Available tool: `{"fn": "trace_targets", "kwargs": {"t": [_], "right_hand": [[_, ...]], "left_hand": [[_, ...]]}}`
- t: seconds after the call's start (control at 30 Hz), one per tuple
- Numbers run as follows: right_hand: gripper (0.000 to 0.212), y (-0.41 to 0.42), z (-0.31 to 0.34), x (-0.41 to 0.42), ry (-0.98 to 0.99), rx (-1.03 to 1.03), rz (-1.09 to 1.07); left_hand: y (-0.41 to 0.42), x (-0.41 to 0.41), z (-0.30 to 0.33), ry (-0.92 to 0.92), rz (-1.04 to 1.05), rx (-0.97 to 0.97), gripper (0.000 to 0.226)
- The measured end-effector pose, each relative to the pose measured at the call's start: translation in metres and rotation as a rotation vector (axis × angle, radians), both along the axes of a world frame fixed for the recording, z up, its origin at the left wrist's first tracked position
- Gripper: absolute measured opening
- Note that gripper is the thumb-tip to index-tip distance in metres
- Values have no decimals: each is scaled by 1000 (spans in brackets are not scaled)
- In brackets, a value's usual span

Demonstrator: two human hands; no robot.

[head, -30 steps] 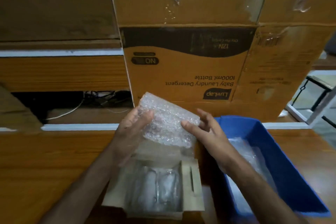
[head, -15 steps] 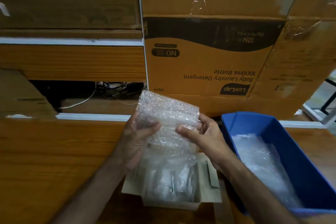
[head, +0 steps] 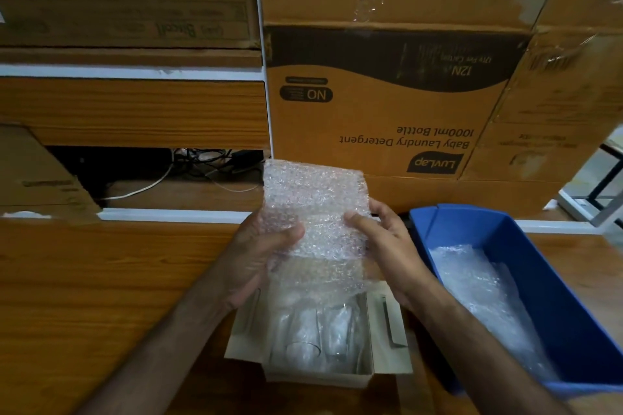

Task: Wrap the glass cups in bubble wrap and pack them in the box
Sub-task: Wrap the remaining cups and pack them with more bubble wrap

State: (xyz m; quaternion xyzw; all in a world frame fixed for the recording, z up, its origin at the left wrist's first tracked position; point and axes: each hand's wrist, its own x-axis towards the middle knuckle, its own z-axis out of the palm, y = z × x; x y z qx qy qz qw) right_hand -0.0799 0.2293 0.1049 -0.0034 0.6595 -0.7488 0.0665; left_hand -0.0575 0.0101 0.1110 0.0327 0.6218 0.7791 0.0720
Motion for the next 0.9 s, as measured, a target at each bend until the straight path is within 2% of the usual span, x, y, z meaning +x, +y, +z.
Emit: {"fn": "trace_targets", "kwargs": {"t": [0.1,0.2,0.33,0.43,0.53,0.57,0.7,0.8,0.9], "right_hand": [[64,2,1,-1,86,83,-8],[50,2,3,-3,139,33,49],[47,-1,3,-4,263,182,-67],[34,-3,3,-9,276,158,-105],[27,-6,12,-12,155,60,-60],[26,-7,15,-14,87,29,-27],[40,1,21,-19,-89,-165,169],[39,9,14,-19,-113,-139,240],[54,13,1,-20,-132,-111,293]], "left_hand": [[3,-3,2,26,20,22,41],[4,-5,4,31,24,29,39],[7,-7,8,0,23,100,41],[4,-5,5,28,-59,37,49],[-1,-2,-7,43,-178,-248,72],[-1,-2,-13,25,-195,-279,74],[2,-8,-13,-54,-4,-91,56],[-6,-15,-5,-111,64,-21,48],[-11,-18,-5,-185,78,62,43]]}}
